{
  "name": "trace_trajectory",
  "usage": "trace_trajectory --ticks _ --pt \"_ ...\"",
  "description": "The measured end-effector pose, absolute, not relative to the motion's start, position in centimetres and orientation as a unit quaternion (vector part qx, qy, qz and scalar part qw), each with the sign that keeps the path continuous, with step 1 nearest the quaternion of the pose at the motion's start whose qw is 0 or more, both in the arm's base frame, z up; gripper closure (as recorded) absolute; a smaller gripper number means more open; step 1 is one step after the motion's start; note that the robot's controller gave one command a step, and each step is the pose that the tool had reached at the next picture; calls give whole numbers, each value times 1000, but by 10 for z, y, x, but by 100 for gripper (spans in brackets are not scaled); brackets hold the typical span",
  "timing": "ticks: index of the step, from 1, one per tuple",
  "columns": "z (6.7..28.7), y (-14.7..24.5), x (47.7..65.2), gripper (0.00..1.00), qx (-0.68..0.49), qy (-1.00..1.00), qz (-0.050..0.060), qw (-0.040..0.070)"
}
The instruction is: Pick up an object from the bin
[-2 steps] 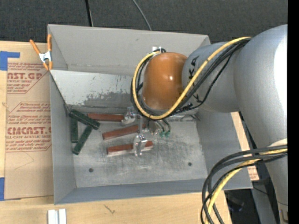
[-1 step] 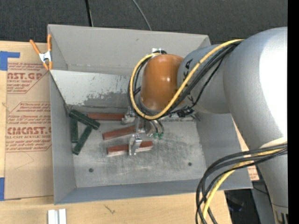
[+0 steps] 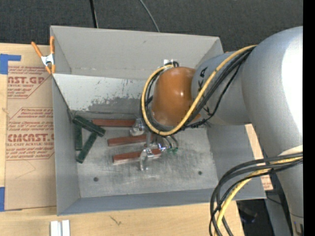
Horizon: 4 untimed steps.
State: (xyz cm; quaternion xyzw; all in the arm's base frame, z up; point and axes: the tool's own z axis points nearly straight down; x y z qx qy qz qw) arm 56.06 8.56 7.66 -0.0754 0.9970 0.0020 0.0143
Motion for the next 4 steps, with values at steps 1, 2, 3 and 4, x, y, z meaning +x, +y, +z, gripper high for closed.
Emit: trace_trajectory --ticks 1,2,3,4 --pt "80 93 586 100 -35 999 1 3" --pt "80 93 586 100 -35 999 1 3" --pt "84 93 584 100 -35 999 1 1" --pt "103 93 581 100 -35 999 0 -5"
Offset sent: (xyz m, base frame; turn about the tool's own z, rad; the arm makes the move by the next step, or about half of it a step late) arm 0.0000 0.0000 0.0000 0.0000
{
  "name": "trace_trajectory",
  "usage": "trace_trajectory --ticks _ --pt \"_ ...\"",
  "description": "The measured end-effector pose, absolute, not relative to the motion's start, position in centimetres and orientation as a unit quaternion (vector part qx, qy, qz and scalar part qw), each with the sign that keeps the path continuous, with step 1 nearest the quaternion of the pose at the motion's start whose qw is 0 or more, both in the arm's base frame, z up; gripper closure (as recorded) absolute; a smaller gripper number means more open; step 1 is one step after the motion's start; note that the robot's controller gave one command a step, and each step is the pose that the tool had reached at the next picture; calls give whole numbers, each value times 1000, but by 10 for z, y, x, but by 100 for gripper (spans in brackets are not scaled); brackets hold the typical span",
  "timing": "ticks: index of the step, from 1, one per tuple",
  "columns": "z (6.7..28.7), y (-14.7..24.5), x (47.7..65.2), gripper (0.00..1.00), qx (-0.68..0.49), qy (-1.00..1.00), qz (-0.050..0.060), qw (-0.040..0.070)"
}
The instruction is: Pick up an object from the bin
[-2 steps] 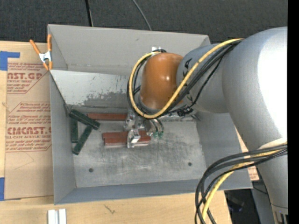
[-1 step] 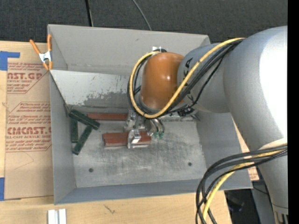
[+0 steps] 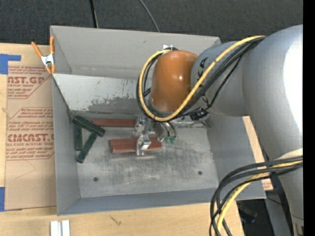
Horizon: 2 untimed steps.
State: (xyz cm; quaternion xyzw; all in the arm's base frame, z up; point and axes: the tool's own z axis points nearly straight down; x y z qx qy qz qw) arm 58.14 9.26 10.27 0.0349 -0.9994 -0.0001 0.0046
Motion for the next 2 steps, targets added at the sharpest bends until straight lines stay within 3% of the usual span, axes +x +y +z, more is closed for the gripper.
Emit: trace_trajectory --ticks 2 --pt "144 93 583 100 35 -999 0 0"
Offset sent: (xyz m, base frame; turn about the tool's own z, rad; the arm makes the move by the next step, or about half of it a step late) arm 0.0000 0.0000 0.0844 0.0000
